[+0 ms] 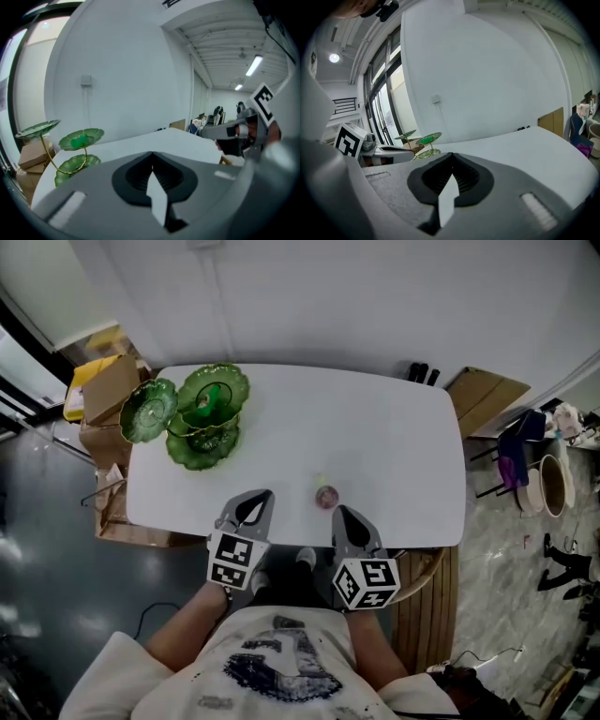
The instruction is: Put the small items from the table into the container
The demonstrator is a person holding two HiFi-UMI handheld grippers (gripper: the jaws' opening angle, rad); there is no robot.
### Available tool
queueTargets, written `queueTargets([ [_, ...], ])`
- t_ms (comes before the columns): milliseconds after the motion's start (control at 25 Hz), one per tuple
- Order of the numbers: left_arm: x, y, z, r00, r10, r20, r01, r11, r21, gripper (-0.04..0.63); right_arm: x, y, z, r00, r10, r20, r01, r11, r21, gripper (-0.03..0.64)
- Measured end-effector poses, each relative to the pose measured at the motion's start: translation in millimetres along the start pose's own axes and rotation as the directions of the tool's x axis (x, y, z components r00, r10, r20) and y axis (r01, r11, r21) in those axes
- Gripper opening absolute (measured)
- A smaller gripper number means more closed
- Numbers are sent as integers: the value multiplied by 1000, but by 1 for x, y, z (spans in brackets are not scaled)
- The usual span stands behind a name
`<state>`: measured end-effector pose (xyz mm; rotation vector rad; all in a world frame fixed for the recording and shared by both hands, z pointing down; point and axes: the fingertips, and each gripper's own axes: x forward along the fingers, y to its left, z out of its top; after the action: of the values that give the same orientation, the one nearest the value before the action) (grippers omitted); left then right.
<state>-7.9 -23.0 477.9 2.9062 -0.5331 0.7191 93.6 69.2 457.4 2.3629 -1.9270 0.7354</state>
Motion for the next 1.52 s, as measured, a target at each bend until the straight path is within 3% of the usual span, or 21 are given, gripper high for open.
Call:
queueTargets([
  [560,74,-34,6,997,19,-72,-18,1000,15,-9,18,-79,4,999,28,-20,-27,999,42,-3],
  [880,98,-42,-11,991,-28,-128,29,1000,5,1,26,-99,-6,999,17,-44,-14,998,59,-3],
  [1520,163,-43,-59,954,-123,-272,111,992,-57,139,49,-131,-34,991,-30,-132,44,994,102,-3],
])
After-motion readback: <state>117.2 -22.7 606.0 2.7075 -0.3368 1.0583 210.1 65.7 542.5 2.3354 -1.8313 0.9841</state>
